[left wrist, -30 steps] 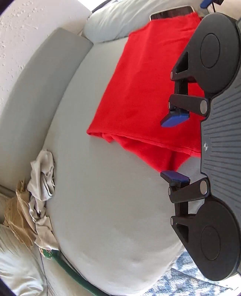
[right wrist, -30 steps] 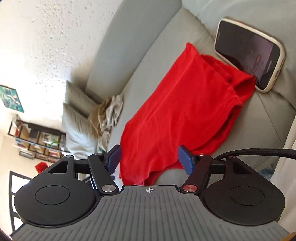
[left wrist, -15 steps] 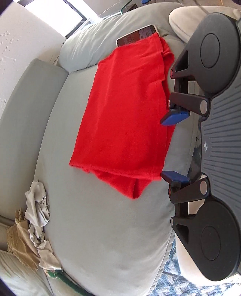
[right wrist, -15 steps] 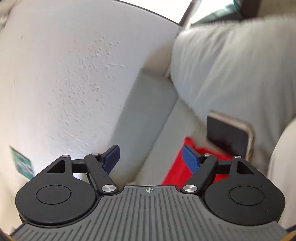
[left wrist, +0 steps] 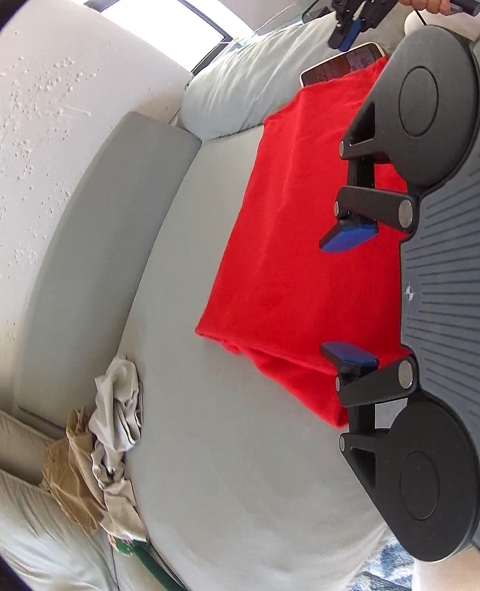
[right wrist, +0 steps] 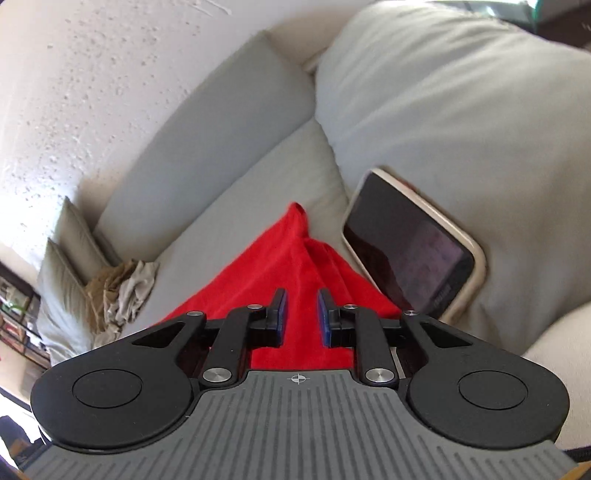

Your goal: Fold clothes

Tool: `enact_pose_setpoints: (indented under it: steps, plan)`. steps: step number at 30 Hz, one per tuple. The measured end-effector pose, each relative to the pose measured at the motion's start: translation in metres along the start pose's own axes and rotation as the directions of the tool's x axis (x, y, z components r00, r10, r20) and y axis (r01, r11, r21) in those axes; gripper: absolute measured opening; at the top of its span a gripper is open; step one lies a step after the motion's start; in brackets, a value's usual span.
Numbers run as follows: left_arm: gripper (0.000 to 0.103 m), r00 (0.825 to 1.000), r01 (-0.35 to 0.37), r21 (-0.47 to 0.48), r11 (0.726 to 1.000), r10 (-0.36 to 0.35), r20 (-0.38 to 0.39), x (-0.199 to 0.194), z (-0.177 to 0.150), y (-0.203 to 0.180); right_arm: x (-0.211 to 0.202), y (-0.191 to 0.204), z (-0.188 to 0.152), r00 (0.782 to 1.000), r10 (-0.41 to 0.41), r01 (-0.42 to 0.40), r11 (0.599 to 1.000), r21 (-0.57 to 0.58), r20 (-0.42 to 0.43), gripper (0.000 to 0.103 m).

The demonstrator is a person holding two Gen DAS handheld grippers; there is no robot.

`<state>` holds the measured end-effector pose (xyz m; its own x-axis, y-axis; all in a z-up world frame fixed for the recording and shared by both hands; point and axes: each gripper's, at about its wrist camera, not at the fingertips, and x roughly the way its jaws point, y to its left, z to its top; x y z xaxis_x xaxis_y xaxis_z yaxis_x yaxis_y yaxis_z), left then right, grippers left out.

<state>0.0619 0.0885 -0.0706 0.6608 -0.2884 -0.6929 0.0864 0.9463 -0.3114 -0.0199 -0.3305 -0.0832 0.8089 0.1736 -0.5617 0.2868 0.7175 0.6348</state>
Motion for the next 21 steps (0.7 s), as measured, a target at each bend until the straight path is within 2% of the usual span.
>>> enact_pose_setpoints:
  steps: [5,7,10,13,14,15,16,18,20,21]
  plan:
    - [0.051,1.000,0.015,0.069,0.998,-0.016,0.011,0.044,0.013,-0.030,0.016,0.035,0.008,0.997,0.018,-0.006,0.990,-0.140,0.080,0.023]
    - [0.049,0.999,0.021,0.086,0.996,-0.023,0.027,0.066,0.018,-0.043,0.042,0.057,0.000,0.998,0.009,0.006,0.972,-0.234,0.064,0.023]
    - [0.045,0.997,-0.005,0.171,0.985,-0.007,0.071,0.096,0.015,-0.059,0.080,0.089,-0.022,0.998,-0.040,0.057,0.891,-0.451,0.046,0.023]
    - [0.037,0.992,-0.119,0.280,0.953,0.103,0.071,0.123,0.002,-0.058,0.110,0.101,-0.044,0.989,-0.135,0.147,0.758,-0.636,0.067,0.021]
    - [0.038,0.990,-0.139,0.300,0.944,0.121,0.077,0.127,-0.002,-0.056,0.116,0.096,-0.048,0.978,-0.186,0.199,0.718,-0.667,0.092,0.017]
    - [0.038,0.990,-0.130,0.294,0.947,0.108,0.089,0.122,-0.005,-0.050,0.117,0.088,-0.048,0.967,-0.221,0.247,0.703,-0.667,0.125,0.007]
    - [0.038,0.990,-0.130,0.293,0.947,0.106,0.097,0.117,-0.006,-0.046,0.113,0.083,-0.042,0.960,-0.238,0.274,0.716,-0.642,0.144,0.000]
    - [0.038,0.985,-0.164,0.299,0.940,0.141,0.096,0.104,-0.005,-0.042,0.103,0.073,-0.029,0.945,-0.274,0.326,0.739,-0.590,0.180,0.000]
    - [0.036,0.988,-0.147,0.242,0.959,0.134,0.071,0.090,0.004,-0.037,0.094,0.063,-0.016,0.927,-0.310,0.376,0.757,-0.534,0.213,0.000]
    - [0.036,0.991,-0.132,0.204,0.970,0.124,0.056,0.083,0.010,-0.034,0.089,0.058,-0.009,0.918,-0.326,0.396,0.769,-0.502,0.225,0.006]
